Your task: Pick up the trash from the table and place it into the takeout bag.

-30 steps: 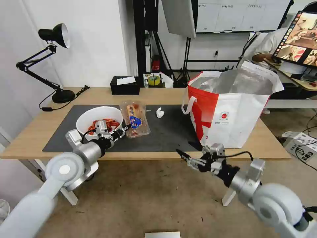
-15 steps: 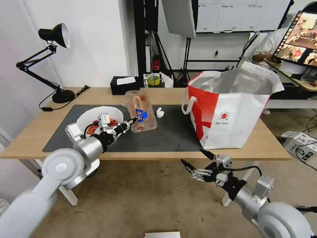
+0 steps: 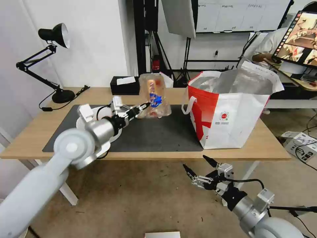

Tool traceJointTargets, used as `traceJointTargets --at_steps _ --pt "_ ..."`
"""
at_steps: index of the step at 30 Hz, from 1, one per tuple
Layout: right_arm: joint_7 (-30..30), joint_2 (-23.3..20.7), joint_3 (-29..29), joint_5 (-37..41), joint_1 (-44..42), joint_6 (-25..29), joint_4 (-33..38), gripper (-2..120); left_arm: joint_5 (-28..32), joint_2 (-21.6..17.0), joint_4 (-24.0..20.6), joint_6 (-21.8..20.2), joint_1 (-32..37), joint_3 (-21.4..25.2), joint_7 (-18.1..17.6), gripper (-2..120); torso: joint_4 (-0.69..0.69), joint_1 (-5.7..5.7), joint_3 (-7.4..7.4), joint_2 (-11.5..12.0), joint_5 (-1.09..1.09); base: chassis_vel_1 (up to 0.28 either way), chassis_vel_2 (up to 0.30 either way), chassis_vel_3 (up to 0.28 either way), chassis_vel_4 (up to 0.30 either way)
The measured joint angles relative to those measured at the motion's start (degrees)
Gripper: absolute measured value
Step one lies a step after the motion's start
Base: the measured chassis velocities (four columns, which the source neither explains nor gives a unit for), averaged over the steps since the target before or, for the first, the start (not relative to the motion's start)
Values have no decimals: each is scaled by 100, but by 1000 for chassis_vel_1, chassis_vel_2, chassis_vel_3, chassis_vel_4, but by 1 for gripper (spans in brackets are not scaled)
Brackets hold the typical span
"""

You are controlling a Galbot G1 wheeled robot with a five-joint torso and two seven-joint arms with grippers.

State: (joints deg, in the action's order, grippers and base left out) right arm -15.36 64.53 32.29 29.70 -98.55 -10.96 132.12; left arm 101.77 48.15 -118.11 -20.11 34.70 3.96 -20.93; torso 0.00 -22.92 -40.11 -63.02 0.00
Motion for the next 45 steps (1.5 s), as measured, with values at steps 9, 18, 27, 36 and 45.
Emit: traceJointTargets --at_steps 9,18,27,36,45 --pt "-6 80 -55 -77 20 4 -21 100 157 457 409 21 -1184 -834 -137 0 0 0 0 0 0 0 0 0 0" --pt "-23 71 -158 -178 -9 2 -24 100 196 1180 1024 152 -2275 -1705 -200 0 1 0 0 0 1 0 0 0 0" --pt "-42 68 -171 -197 -104 -2 -2 100 95 1693 1736 201 -2847 -2133 -250 0 -1 0 0 0 1 0 0 0 0" --pt "-48 53 -186 -200 -123 -13 -18 100 -130 2030 2388 294 -3322 -2539 -272 0 0 0 0 0 0 0 0 0 0" --pt "-22 -10 -325 -153 92 -27 -198 100 -1257 2453 3086 671 -3924 -3571 -345 0 0 0 0 0 0 0 0 0 0"
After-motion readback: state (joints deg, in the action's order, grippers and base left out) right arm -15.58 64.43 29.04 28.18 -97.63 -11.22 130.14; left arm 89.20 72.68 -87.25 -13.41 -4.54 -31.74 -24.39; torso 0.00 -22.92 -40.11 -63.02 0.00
